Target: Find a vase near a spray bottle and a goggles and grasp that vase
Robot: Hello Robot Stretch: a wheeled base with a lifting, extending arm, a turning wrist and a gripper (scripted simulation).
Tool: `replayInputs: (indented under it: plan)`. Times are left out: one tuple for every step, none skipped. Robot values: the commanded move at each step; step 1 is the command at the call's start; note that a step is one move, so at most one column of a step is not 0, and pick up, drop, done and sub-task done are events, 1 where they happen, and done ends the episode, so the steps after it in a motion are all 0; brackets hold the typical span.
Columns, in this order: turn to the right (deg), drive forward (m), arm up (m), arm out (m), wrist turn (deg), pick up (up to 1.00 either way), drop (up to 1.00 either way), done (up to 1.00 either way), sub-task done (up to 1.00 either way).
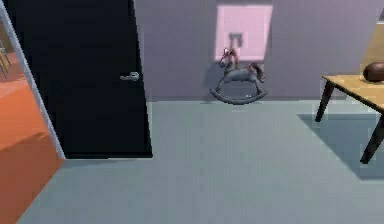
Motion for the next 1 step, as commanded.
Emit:
replayInputs:
  plan:
    - [0.0,0.45,0.00,0.00,0.0,0.00,0.00,0.00,0.00]
